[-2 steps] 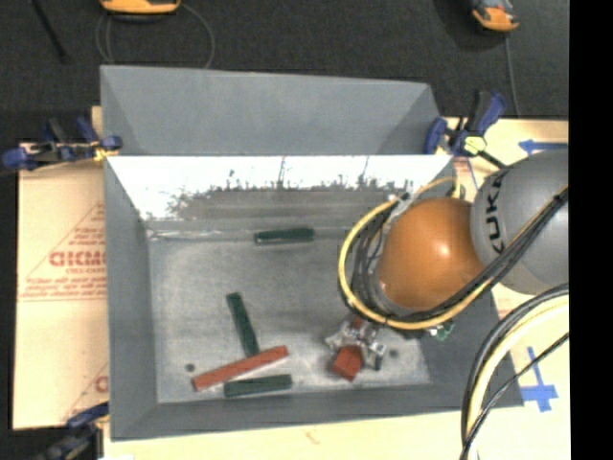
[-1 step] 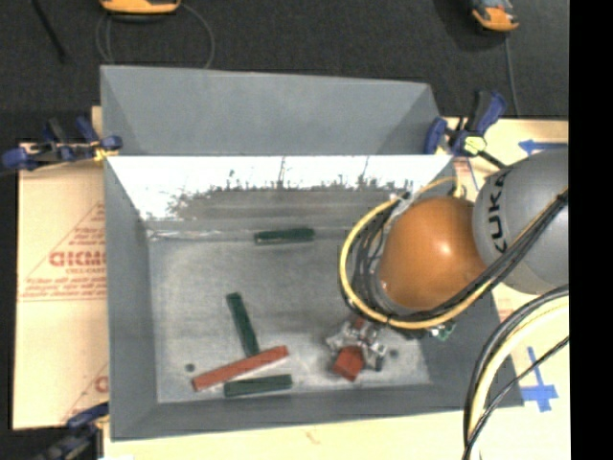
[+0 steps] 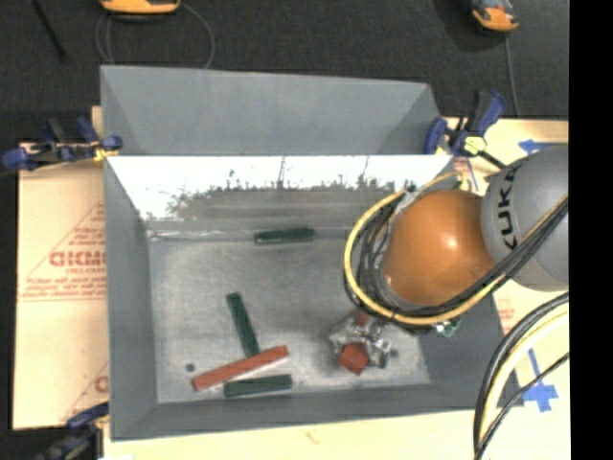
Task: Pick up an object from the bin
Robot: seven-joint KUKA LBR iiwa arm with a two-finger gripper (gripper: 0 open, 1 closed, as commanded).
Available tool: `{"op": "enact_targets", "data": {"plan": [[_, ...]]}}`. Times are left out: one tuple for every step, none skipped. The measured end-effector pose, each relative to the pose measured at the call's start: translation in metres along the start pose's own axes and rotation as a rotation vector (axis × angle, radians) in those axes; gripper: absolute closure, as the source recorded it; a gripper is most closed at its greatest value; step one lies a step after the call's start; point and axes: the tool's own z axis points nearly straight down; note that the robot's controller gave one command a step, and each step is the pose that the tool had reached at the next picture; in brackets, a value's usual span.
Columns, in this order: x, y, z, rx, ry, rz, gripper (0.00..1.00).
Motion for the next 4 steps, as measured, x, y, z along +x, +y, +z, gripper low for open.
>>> {"op": "enact_targets", "data": {"plan": [[0.0,-0.001,-0.016,0.003,-0.002,0.0,1.0],[-0.001,-0.001,-0.029,0.006,-0.004,0.001,1.0],[-0.001,-0.002,-0.037,0.007,-0.005,0.002,1.0],[-0.001,-0.002,-0.042,0.007,-0.005,0.003,1.0]]}}
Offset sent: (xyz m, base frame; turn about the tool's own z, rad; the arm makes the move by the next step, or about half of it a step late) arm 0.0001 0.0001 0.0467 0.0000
